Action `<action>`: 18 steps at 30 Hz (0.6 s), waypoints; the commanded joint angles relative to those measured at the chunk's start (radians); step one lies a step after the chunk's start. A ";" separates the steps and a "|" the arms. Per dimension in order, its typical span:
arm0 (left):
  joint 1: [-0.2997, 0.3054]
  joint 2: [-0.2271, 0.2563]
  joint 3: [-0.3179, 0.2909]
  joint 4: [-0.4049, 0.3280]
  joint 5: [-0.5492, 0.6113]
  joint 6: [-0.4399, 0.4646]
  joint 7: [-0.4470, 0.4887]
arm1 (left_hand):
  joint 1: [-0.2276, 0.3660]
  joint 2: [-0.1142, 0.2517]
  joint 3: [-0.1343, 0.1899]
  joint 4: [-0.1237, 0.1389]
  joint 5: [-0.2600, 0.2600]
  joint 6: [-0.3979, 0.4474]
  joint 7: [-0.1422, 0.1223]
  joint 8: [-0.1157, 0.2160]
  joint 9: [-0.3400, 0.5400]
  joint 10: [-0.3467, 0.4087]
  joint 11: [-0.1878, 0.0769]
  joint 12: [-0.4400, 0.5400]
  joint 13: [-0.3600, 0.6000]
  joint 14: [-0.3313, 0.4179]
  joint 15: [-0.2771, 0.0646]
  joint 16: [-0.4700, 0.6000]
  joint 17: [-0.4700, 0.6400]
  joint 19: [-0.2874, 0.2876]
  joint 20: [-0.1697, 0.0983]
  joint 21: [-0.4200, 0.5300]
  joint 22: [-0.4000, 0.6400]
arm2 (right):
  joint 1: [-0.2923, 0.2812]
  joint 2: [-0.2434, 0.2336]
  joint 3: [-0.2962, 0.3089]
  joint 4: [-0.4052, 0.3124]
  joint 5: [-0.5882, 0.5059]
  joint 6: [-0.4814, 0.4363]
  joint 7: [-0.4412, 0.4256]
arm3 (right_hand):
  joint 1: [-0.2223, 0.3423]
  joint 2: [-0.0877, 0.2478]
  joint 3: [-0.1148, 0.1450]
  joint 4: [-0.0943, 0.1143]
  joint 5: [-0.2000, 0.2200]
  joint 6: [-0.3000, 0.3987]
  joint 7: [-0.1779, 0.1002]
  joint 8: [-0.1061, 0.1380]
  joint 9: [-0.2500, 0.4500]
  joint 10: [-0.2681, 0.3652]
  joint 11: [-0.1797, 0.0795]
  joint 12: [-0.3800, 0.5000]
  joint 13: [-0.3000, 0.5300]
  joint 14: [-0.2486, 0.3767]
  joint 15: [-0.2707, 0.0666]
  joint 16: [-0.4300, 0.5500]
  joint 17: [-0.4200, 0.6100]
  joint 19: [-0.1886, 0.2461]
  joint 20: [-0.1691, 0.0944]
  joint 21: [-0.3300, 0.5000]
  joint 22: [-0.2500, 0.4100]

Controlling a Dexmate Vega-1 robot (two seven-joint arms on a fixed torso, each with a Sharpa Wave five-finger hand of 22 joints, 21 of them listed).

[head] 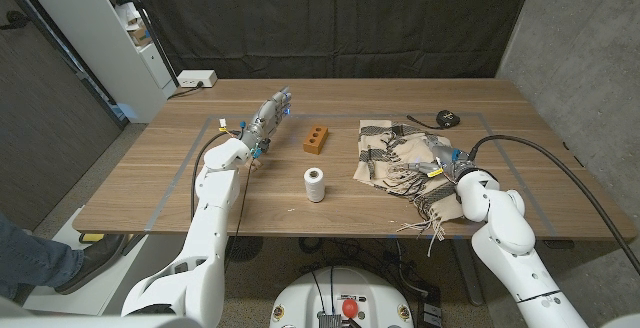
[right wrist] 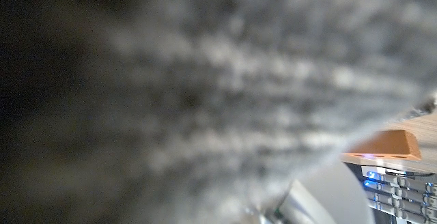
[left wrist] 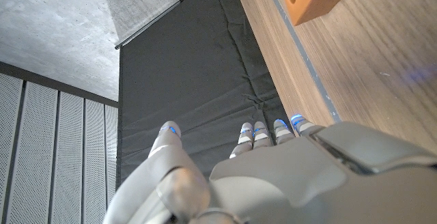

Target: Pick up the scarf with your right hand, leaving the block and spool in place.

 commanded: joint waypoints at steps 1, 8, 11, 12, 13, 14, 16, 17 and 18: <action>-0.001 -0.002 -0.004 0.014 -0.002 -0.010 -0.004 | 0.008 0.004 -0.001 -0.005 -0.004 0.000 -0.003 0.002 0.005 -0.003 -0.005 -0.002 0.006 -0.010 -0.001 -0.002 0.005 -0.058 0.009 0.000 0.004 | 0.011 -0.006 -0.015 0.025 0.000 -0.014 -0.002 | 0.010 -0.006 -0.008 0.000 0.010 -0.007 0.000 0.008 0.001 -0.004 0.007 0.006 0.004 0.005 0.000 0.006 -0.001 0.017 0.002 0.006 0.005; 0.004 -0.005 -0.005 0.005 -0.002 -0.008 -0.002 | 0.006 0.003 -0.002 -0.004 -0.004 0.000 -0.004 0.001 0.005 -0.004 -0.003 -0.002 0.006 -0.011 0.000 -0.001 0.006 -0.059 0.011 0.001 0.004 | 0.014 -0.008 -0.019 0.034 0.006 -0.016 -0.008 | 0.011 -0.005 -0.009 0.000 0.011 -0.007 0.000 0.009 0.001 -0.003 0.006 0.007 0.004 0.007 0.000 0.007 -0.001 0.027 0.002 0.007 0.005; 0.007 -0.005 -0.004 0.000 -0.002 -0.008 -0.003 | 0.005 0.003 -0.003 -0.004 -0.004 0.001 -0.004 0.001 0.005 -0.005 -0.004 -0.002 0.006 -0.011 0.000 -0.001 0.006 -0.060 0.011 0.001 0.004 | 0.014 -0.010 -0.020 0.037 0.007 -0.016 -0.016 | 0.012 -0.005 -0.009 0.000 0.012 -0.007 0.000 0.010 0.001 -0.003 0.007 0.008 0.004 0.008 -0.001 0.008 -0.001 0.031 0.002 0.008 0.005; 0.009 -0.005 -0.003 -0.002 -0.002 -0.007 -0.003 | 0.005 0.003 -0.003 -0.004 -0.005 0.001 -0.005 0.001 0.005 -0.004 -0.003 -0.002 0.006 -0.012 0.000 -0.001 0.006 -0.060 0.012 0.001 0.004 | 0.013 -0.009 -0.020 0.039 0.008 -0.016 -0.021 | 0.012 -0.005 -0.009 0.000 0.012 -0.007 0.000 0.010 0.001 -0.003 0.007 0.008 0.004 0.009 -0.002 0.008 -0.001 0.033 0.002 0.008 0.005; 0.009 -0.005 -0.003 -0.004 -0.002 -0.005 -0.004 | 0.005 0.003 -0.003 -0.004 -0.005 0.001 -0.006 0.001 0.005 -0.004 -0.004 -0.002 0.006 -0.012 0.000 -0.002 0.006 -0.060 0.011 0.001 0.004 | 0.012 -0.010 -0.021 0.040 0.008 -0.015 -0.027 | 0.012 -0.005 -0.010 0.000 0.012 -0.007 0.000 0.010 0.001 -0.003 0.007 0.008 0.004 0.013 -0.001 0.010 -0.001 0.036 0.002 0.009 0.005; 0.011 -0.006 -0.002 -0.006 0.000 -0.004 -0.002 | 0.004 0.003 -0.003 -0.004 -0.005 0.000 -0.005 0.001 0.005 -0.004 -0.004 -0.002 0.006 -0.013 0.000 -0.002 0.006 -0.060 0.011 0.001 0.004 | 0.012 -0.012 -0.021 0.041 0.008 -0.015 -0.027 | 0.012 -0.005 -0.010 0.000 0.012 -0.007 0.001 0.010 0.001 -0.003 0.008 0.008 0.004 0.016 -0.001 0.011 -0.001 0.039 0.001 0.010 0.005; 0.012 -0.006 -0.003 -0.007 -0.003 -0.004 -0.003 | 0.004 0.003 -0.003 -0.004 -0.005 0.002 -0.006 0.002 0.005 -0.005 -0.004 -0.002 0.006 -0.013 0.000 -0.002 0.006 -0.060 0.011 0.001 0.004 | 0.013 -0.017 -0.021 0.044 0.010 -0.010 -0.029 | 0.017 -0.001 -0.011 0.000 0.014 -0.006 0.000 0.013 0.001 -0.001 0.006 0.010 0.004 0.034 -0.010 0.018 -0.001 0.074 -0.002 0.019 0.007; 0.012 -0.006 -0.002 -0.009 -0.002 -0.003 -0.003 | 0.004 0.003 -0.004 -0.004 -0.005 0.002 -0.006 0.002 0.005 -0.004 -0.004 -0.002 0.006 -0.013 -0.001 -0.002 0.006 -0.060 0.012 0.001 0.004 | 0.013 -0.019 -0.023 0.046 0.006 -0.010 -0.031 | 0.022 0.001 -0.012 0.000 0.015 -0.005 -0.002 0.014 0.001 0.001 0.005 0.012 0.004 0.046 -0.017 0.023 0.000 0.104 -0.004 0.028 0.008; 0.014 -0.006 -0.001 -0.012 0.000 -0.001 -0.001 | 0.004 0.003 -0.004 -0.004 -0.005 0.001 -0.006 0.001 0.005 -0.005 -0.004 -0.002 0.006 -0.013 -0.001 -0.001 0.006 -0.060 0.011 0.001 0.005 | 0.014 -0.021 -0.025 0.049 0.004 -0.010 -0.033 | 0.029 0.005 -0.011 -0.002 0.017 -0.001 -0.006 0.017 0.001 0.002 0.005 0.013 0.004 0.059 -0.023 0.028 0.000 0.133 -0.005 0.035 0.009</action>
